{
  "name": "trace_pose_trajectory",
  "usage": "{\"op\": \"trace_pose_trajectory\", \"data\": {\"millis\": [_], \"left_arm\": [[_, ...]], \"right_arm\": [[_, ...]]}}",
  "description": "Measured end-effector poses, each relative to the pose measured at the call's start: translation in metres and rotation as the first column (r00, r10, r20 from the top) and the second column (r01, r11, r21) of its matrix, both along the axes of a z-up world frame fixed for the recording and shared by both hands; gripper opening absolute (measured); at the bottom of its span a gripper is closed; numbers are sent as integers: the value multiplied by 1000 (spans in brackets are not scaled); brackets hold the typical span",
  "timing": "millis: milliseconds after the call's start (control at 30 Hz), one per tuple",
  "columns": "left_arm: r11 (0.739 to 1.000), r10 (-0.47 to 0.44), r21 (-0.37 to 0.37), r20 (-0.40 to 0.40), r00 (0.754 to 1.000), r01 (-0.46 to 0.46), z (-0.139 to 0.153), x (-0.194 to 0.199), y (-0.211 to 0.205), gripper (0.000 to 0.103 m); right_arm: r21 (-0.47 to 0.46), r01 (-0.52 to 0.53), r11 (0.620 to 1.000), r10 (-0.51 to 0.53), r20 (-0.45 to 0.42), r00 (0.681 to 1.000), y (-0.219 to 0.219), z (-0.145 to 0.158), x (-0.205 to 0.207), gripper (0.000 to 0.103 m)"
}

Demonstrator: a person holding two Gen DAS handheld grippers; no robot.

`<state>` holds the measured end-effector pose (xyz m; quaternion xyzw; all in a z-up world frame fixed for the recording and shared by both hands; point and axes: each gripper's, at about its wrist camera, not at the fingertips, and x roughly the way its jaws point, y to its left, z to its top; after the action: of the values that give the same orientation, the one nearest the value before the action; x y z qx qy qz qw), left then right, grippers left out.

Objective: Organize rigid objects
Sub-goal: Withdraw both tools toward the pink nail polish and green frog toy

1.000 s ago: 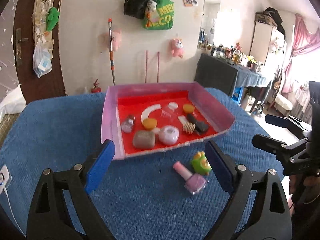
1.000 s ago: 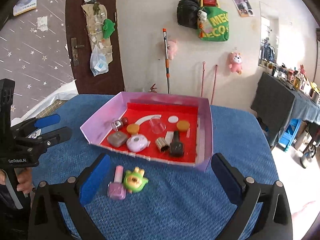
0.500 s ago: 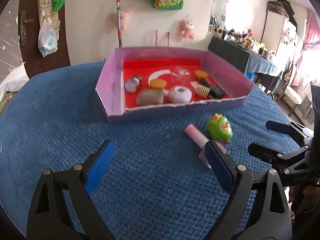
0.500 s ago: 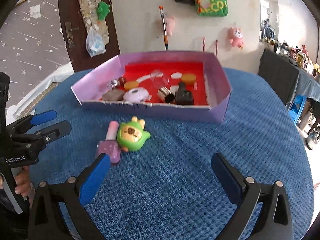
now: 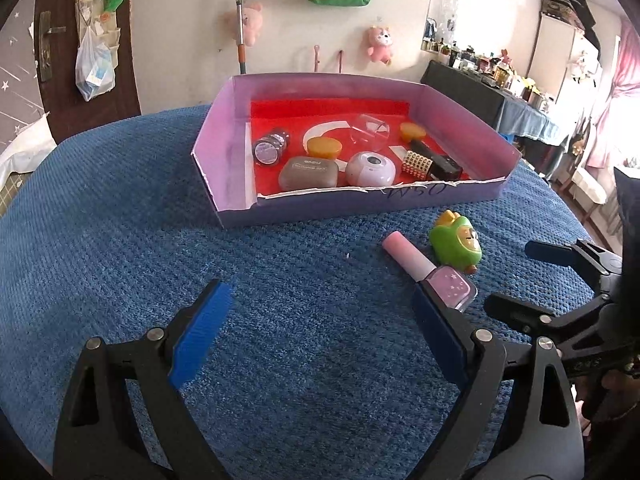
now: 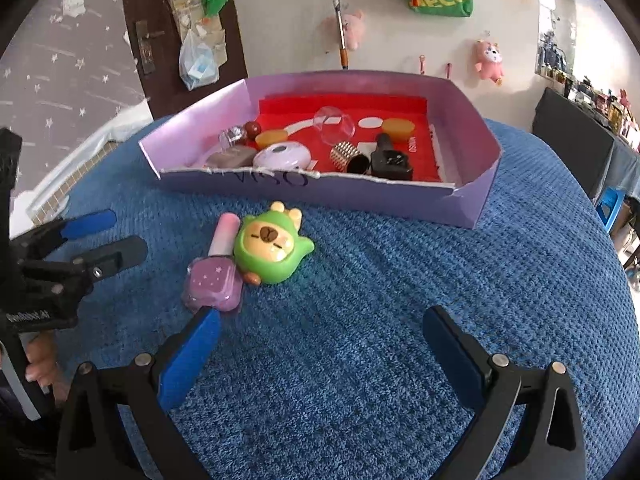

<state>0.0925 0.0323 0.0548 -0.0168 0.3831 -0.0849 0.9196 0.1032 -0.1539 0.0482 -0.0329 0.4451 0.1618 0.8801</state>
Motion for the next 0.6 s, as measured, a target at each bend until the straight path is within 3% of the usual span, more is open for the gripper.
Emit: {"op": "trace_pose_trajectory", "data": {"millis": [233, 433, 600], "left_arm": [[1000, -4, -2, 3, 1000, 4, 2, 0, 9, 92], [1000, 0, -13, 7, 1000, 0, 4, -1, 18, 92], [1000, 14, -24, 3, 1000, -14, 5, -1, 26, 92]], "right_arm": [[-82, 28, 996, -29, -16, 999, 3, -5, 11, 103], [-132, -11, 991, 9, -15, 1000, 22, -5, 17, 103], [-119, -63, 991, 61, -24, 998, 40, 0, 25, 103]]}}
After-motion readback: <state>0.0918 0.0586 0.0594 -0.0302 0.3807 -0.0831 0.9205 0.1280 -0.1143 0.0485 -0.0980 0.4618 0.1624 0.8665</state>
